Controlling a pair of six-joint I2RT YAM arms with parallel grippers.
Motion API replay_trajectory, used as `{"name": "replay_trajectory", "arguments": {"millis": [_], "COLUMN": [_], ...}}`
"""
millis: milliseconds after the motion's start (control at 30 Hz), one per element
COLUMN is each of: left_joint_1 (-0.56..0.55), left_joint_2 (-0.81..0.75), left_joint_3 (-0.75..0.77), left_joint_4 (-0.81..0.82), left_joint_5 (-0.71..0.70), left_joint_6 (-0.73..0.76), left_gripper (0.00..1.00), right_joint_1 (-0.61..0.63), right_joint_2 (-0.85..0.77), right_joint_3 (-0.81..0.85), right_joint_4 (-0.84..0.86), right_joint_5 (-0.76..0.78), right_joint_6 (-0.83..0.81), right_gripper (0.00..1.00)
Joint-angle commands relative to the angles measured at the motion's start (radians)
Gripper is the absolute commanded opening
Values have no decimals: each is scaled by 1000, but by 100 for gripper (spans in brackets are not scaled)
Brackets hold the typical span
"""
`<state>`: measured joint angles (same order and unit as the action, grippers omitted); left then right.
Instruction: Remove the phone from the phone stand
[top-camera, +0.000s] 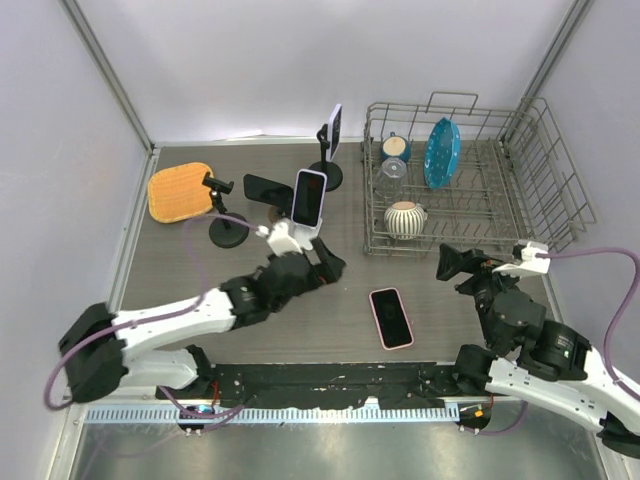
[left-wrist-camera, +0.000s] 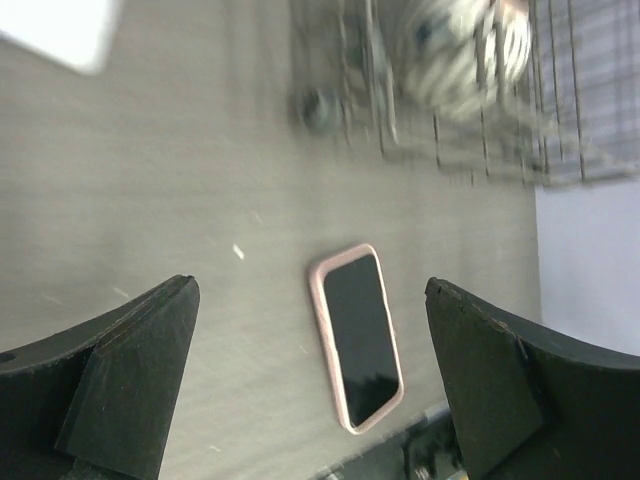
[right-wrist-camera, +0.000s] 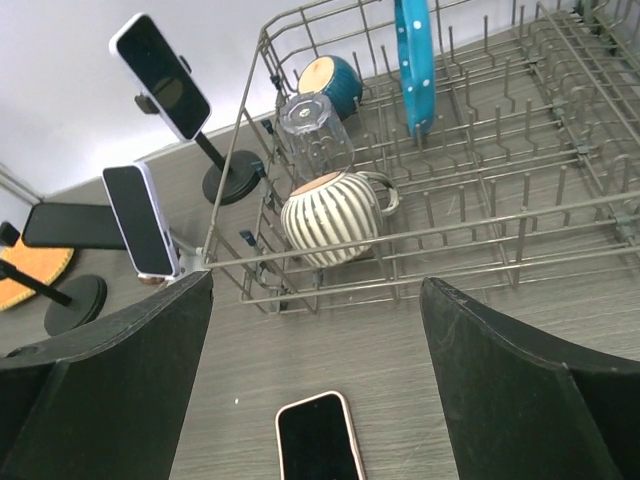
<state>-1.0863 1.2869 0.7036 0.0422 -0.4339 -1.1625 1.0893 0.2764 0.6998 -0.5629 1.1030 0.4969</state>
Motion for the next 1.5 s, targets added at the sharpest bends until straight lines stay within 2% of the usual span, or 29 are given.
{"name": "replay_trajectory", "arguments": {"millis": [0, 133, 200, 233, 333, 367, 500, 633, 767, 900, 1100, 1467], "left_joint_1": [147, 372, 451, 529, 661, 675, 677, 677, 677, 677, 672, 641], "left_joint_2": [-202, -340, -359, -365, -370, -377, -449, -531, -598, -624, -658, -672], "left_joint_3": [48, 152, 192, 233, 295, 301, 251, 137, 97, 94, 91, 86], "left_joint_4": [-284, -392, -448, -468, -527, -533, -487, -449, -441, -443, -444, -441], "left_joint_5": [-94, 26, 122, 153, 282, 282, 253, 169, 124, 100, 98, 78], "left_joint_6": [325, 527, 617, 642, 734, 750, 794, 842, 894, 914, 920, 936], "left_gripper": [100, 100, 100, 100, 100, 100, 100, 100, 100, 100, 100, 100], "right_joint_1": [1, 3, 1, 1, -6, -25, -119, -216, -255, -301, -365, -422], "right_joint_2": [111, 292, 386, 480, 683, 723, 901, 1052, 1223, 1363, 1561, 1856], "right_joint_3": [67, 148, 193, 248, 375, 403, 524, 657, 774, 910, 1052, 1357], "right_joint_4": [11, 56, 64, 52, 15, 17, 58, 138, 221, 308, 470, 587], "right_joint_5": [-66, -147, -183, -190, -192, -198, -274, -377, -373, -371, -305, -262], "right_joint_6": [-17, -30, -46, -46, -50, -57, -101, -144, -221, -244, -276, -347], "right_gripper": [90, 91, 92, 93, 96, 97, 98, 98, 97, 90, 86, 81]}}
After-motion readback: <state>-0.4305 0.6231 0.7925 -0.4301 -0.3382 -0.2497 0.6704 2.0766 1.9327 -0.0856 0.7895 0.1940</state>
